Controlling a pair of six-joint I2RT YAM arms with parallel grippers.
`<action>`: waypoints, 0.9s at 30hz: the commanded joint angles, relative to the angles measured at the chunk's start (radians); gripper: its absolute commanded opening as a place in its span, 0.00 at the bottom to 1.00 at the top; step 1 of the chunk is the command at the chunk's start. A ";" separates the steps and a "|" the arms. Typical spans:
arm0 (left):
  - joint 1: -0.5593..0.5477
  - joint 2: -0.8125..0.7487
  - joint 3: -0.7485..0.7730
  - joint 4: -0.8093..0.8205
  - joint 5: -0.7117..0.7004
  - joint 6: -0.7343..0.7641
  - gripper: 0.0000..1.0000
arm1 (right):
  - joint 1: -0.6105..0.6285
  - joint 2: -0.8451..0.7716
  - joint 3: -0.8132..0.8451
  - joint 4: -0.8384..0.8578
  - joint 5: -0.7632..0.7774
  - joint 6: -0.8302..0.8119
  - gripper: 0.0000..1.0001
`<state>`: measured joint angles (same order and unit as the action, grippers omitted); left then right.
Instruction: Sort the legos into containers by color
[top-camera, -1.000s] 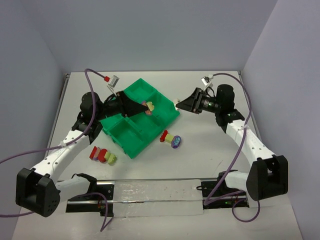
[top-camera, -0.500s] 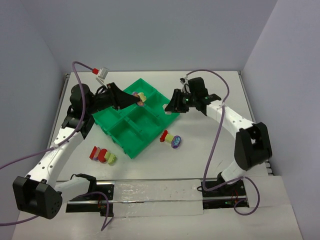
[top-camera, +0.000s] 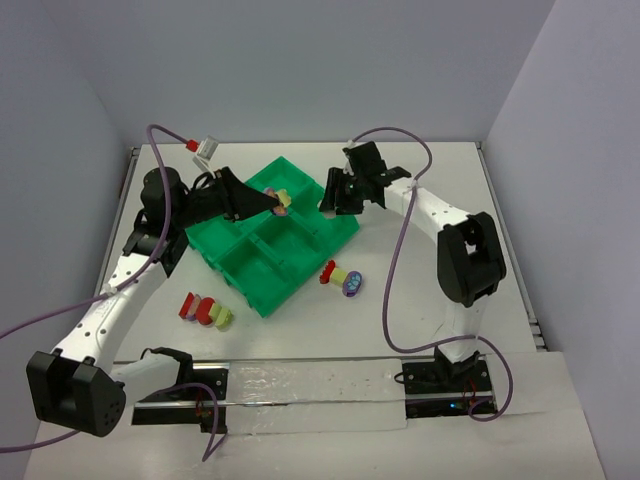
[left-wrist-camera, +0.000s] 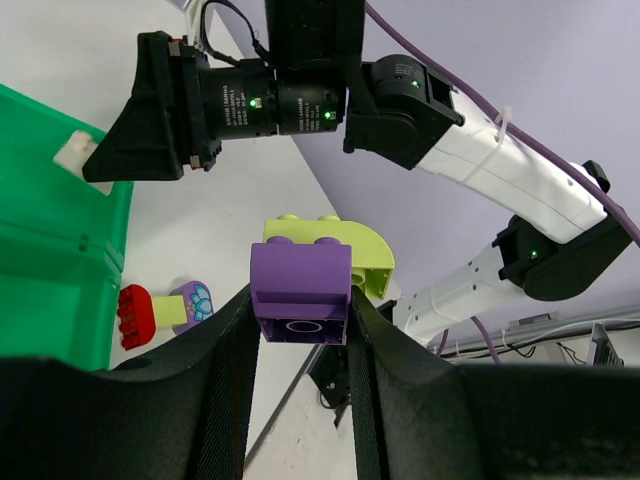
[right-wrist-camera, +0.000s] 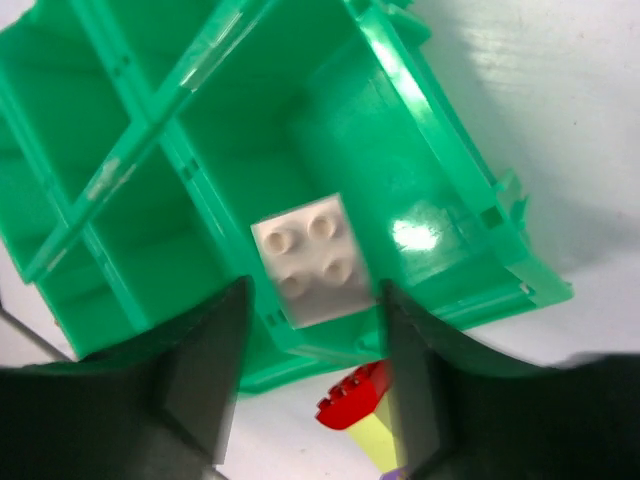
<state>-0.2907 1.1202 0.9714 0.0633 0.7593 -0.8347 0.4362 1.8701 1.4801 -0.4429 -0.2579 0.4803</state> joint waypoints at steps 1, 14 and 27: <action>0.007 0.003 -0.004 0.040 0.002 -0.013 0.00 | 0.008 0.042 0.076 -0.041 0.027 0.005 0.75; 0.008 -0.005 0.010 -0.111 -0.003 0.074 0.00 | 0.014 -0.239 -0.054 -0.045 0.005 0.026 0.73; 0.012 -0.026 -0.071 -0.044 0.045 0.027 0.00 | 0.049 -0.588 -0.297 0.105 -0.241 0.071 0.74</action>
<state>-0.2859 1.1291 0.9125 -0.0372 0.7716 -0.7923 0.4499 1.3117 1.2171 -0.4005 -0.4421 0.5341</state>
